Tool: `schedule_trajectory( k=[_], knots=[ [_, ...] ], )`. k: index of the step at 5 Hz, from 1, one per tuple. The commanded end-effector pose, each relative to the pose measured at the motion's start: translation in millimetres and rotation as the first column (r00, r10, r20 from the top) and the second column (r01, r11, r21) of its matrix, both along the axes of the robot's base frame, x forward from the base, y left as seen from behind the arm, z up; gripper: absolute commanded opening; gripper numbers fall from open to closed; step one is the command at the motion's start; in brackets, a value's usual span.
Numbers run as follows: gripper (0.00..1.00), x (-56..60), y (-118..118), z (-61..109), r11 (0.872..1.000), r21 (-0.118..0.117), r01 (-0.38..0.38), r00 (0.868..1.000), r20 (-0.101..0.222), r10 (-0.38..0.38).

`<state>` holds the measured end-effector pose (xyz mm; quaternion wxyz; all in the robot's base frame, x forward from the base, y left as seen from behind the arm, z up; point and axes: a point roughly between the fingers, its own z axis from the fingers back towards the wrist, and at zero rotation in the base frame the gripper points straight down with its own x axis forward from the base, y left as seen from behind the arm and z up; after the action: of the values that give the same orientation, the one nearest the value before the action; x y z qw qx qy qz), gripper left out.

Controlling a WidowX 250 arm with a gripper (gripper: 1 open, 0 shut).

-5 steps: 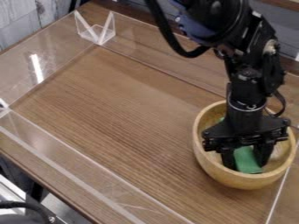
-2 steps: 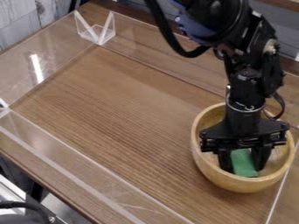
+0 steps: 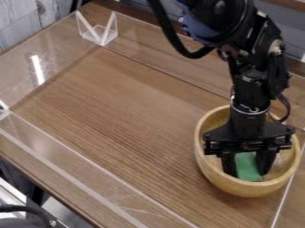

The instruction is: Remove the green block from inside the brown bowl and put it on the table

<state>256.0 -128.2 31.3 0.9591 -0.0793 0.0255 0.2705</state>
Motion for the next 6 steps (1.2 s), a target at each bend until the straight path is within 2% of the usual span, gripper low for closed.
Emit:
schedule_trajectory(
  k=[1, 6],
  knots=[
    [0.0, 7.6, -3.8, 21.4, 1.0, -0.029, 0.009, 0.998, 0.064, -0.007],
    [0.0, 11.2, -4.2, 29.2, 0.998, -0.04, 0.043, 0.996, 0.082, -0.039]
  ],
)
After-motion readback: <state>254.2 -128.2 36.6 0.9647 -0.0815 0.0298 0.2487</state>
